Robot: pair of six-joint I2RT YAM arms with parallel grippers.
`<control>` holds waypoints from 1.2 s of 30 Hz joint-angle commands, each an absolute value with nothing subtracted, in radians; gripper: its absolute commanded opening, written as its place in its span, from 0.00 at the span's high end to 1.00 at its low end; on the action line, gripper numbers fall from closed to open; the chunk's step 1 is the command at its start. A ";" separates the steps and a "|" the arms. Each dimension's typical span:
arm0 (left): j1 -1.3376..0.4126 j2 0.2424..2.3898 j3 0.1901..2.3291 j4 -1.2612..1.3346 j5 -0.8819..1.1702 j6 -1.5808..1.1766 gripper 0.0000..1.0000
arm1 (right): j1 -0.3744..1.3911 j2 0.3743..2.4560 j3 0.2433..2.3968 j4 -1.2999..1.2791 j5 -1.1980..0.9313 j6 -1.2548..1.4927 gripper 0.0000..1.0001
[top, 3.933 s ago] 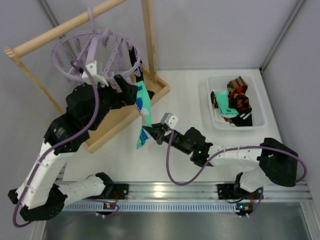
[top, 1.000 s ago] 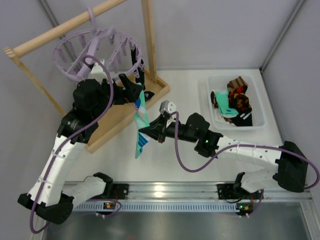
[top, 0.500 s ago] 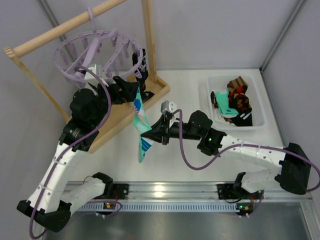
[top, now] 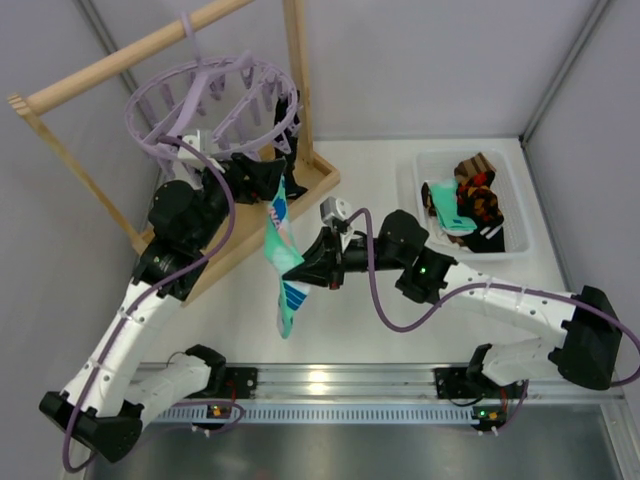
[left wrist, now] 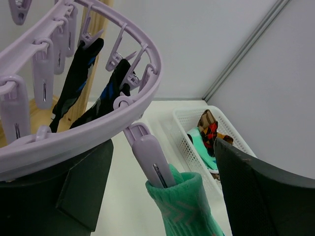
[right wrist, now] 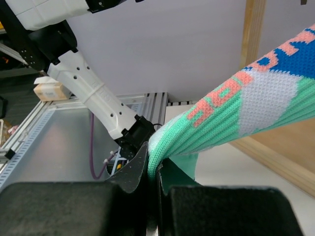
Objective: Remove the socks clipped to the hanger
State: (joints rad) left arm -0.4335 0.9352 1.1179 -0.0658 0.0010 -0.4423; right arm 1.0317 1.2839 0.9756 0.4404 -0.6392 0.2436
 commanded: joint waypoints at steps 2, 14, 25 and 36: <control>-0.426 0.957 1.114 0.071 0.011 -0.407 0.14 | 1.014 1.287 1.035 0.443 -0.776 0.275 1.00; -0.428 0.792 1.094 -0.217 -0.170 -0.509 0.02 | 1.025 1.356 1.074 0.273 -0.393 0.123 1.00; -0.428 0.623 1.221 -0.658 -0.193 -0.514 0.02 | 1.186 1.595 1.282 0.183 0.099 -0.066 1.00; -0.428 0.916 1.619 -0.937 -0.230 -0.439 0.02 | 1.411 1.876 1.511 0.248 0.661 -0.288 1.00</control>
